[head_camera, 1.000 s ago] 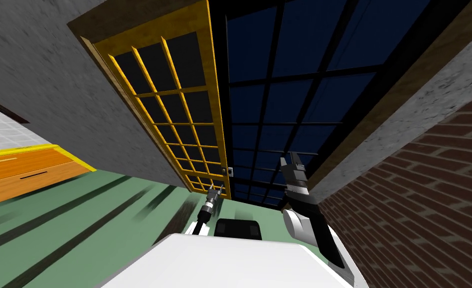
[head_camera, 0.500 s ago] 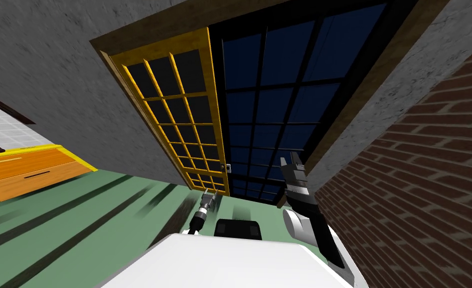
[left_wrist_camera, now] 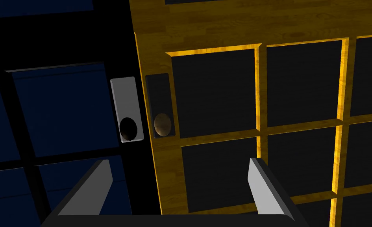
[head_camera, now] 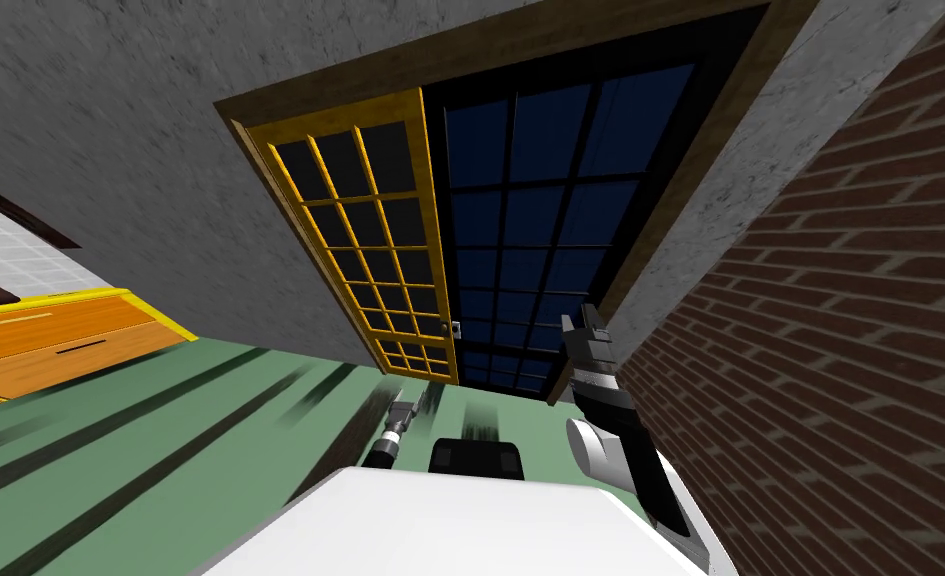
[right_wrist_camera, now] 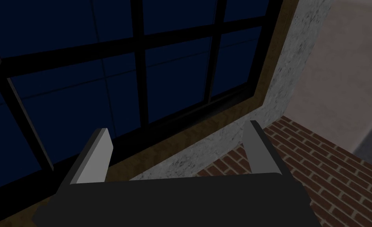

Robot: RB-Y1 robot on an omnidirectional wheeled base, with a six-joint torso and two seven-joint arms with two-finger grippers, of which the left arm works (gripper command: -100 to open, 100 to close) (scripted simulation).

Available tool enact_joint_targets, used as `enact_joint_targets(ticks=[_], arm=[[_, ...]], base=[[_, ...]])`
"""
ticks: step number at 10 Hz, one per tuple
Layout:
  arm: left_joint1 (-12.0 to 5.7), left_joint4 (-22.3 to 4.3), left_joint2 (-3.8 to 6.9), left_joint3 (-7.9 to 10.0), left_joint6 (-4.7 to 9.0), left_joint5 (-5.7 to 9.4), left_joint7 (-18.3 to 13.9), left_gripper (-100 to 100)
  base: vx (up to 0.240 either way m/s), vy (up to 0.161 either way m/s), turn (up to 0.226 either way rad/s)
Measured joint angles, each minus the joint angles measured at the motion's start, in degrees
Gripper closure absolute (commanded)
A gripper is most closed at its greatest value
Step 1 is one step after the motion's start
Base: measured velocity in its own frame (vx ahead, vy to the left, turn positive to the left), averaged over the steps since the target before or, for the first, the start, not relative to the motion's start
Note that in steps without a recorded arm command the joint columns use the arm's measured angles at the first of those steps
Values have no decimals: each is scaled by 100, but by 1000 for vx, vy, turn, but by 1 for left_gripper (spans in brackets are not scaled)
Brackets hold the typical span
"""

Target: Pull the door open

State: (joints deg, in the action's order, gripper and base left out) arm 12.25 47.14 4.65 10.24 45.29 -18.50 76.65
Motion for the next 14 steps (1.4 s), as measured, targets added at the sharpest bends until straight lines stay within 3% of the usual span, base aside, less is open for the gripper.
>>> enact_joint_targets(ticks=[4, 7, 9, 10, 11, 14], arm=[[86, -310, 197, 185, -16, 195, 89, -100], [59, -512, 240, 279, -14, 287, 166, -100], [-13, -828, 324, 385, 69, 393, 229, -100], [83, -740, 335, 428, -17, 456, 249, -100], [51, -844, 357, 470, -34, 500, 279, -100], [-157, -1349, 416, 642, 86, 687, 430, -100]], base=[[-95, -11, -16], [-58, 0, -17], [-98, 8, -48], [-92, 8, -19], [-41, 4, -3], [-45, 30, -90]])
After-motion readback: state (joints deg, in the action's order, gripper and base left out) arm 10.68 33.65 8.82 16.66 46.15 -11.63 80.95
